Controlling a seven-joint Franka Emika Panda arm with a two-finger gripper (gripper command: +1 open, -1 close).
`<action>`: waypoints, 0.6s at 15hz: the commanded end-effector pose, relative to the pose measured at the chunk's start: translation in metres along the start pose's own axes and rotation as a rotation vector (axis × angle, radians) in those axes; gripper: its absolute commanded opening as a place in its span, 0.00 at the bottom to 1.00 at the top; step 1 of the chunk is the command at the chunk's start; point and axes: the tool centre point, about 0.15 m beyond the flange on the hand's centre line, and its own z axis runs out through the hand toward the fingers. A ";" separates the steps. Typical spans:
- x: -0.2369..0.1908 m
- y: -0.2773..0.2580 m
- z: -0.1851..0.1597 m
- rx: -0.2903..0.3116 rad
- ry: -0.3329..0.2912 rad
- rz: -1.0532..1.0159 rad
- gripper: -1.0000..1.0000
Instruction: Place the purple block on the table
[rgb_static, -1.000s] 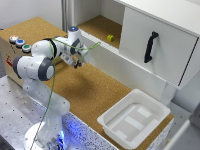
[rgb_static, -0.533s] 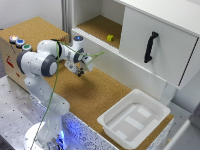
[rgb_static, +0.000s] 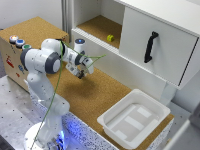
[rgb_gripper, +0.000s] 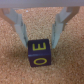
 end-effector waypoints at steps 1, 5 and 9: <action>-0.006 0.004 -0.019 -0.005 0.033 -0.035 1.00; 0.012 0.001 -0.069 0.004 0.122 -0.015 1.00; 0.045 -0.006 -0.127 0.016 0.134 -0.016 1.00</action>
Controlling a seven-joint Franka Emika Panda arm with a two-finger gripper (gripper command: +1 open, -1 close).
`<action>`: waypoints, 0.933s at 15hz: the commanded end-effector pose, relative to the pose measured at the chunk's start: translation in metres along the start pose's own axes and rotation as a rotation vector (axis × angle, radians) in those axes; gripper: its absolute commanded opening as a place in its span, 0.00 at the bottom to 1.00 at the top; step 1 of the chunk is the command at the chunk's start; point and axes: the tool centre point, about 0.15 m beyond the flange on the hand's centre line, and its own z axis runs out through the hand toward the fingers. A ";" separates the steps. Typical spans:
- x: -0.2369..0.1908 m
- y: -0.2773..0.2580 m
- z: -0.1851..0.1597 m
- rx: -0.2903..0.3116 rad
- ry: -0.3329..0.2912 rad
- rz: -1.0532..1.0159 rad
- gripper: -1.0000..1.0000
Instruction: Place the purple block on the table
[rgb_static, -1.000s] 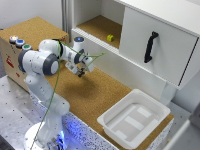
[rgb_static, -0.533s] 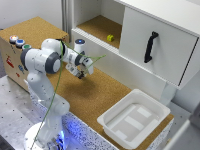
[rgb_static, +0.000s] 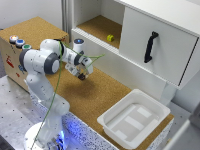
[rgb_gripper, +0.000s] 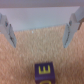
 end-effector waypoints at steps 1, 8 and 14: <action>0.041 0.000 -0.078 -0.010 -0.003 0.010 1.00; 0.087 -0.004 -0.138 -0.030 0.089 -0.009 1.00; 0.087 -0.004 -0.138 -0.030 0.089 -0.009 1.00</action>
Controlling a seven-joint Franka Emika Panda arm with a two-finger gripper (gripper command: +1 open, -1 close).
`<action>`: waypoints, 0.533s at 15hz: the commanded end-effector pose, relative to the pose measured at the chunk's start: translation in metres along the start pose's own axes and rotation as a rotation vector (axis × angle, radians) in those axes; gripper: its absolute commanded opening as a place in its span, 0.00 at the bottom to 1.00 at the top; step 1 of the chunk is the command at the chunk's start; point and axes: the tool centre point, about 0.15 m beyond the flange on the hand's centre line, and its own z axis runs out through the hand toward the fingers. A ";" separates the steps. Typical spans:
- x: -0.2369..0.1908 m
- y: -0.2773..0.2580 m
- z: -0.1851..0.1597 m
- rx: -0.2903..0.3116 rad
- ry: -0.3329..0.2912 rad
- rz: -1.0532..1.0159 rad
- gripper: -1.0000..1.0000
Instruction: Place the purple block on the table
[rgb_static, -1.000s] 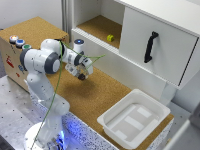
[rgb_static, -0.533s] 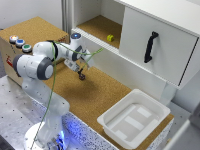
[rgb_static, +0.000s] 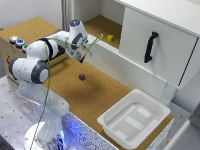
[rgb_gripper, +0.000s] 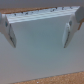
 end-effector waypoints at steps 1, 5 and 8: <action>0.015 -0.002 -0.001 -0.042 -0.061 -0.021 1.00; 0.028 -0.012 -0.008 0.028 0.019 0.013 1.00; 0.086 -0.019 -0.019 0.009 0.022 -0.023 1.00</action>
